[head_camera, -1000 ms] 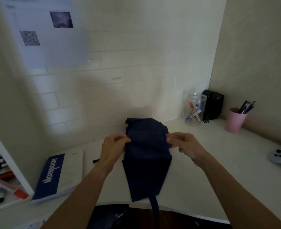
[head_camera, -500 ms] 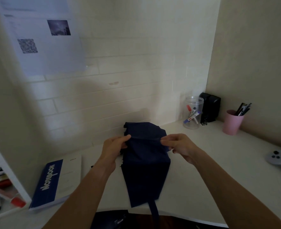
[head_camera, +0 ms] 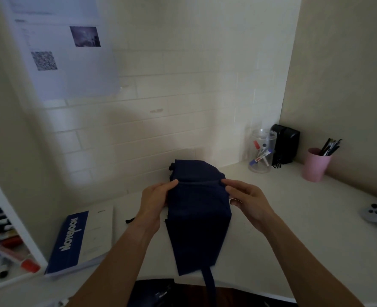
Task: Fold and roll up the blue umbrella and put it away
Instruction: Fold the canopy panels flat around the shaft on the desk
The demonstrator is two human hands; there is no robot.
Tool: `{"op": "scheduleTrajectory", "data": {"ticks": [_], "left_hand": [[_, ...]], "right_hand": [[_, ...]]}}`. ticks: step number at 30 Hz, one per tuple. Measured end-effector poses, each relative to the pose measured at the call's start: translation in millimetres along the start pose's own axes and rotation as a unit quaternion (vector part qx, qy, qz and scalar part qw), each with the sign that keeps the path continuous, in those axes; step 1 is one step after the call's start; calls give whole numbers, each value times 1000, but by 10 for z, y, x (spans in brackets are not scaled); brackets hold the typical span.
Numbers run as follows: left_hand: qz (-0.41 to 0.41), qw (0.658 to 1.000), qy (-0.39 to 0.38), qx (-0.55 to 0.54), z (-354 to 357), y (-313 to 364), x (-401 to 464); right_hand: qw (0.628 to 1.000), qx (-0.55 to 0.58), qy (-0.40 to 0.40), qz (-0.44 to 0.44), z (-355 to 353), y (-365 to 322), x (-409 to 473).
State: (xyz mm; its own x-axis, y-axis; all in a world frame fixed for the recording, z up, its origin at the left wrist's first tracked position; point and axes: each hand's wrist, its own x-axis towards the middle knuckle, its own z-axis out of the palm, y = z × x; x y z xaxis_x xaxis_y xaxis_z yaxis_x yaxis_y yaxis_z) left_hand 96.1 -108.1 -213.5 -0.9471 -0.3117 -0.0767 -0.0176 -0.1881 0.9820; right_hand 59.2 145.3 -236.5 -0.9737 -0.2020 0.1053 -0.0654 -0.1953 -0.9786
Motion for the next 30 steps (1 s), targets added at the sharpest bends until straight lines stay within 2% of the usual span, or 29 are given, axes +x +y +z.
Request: {"op": "scheduleTrajectory", "data": {"ticks": [4, 14, 16, 20, 22, 24, 26, 30], "left_hand": [[3, 1000, -13, 6, -12, 4, -24], [7, 1000, -15, 18, -38, -71, -86], [7, 1000, -13, 19, -39, -69, -79], [17, 1000, 1, 14, -72, -71, -48], [21, 1000, -4, 14, -78, -75, -42], [23, 1000, -8, 20, -66, -63, -47], [24, 999, -11, 24, -62, -56, -50], [28, 999, -18, 22, -68, -39, -68]], "right_hand": [[998, -53, 14, 9, 25, -28, -26], [995, -98, 26, 23, 73, -95, -30], [998, -55, 27, 31, 74, -105, -19], [990, 105, 15, 92, -1, -63, 24], [990, 107, 13, 95, -18, -41, 39], [996, 64, 11, 64, -9, -53, 21], [1000, -29, 9, 6, 5, -85, -11], [977, -182, 15, -112, 9, -126, -11]]}}
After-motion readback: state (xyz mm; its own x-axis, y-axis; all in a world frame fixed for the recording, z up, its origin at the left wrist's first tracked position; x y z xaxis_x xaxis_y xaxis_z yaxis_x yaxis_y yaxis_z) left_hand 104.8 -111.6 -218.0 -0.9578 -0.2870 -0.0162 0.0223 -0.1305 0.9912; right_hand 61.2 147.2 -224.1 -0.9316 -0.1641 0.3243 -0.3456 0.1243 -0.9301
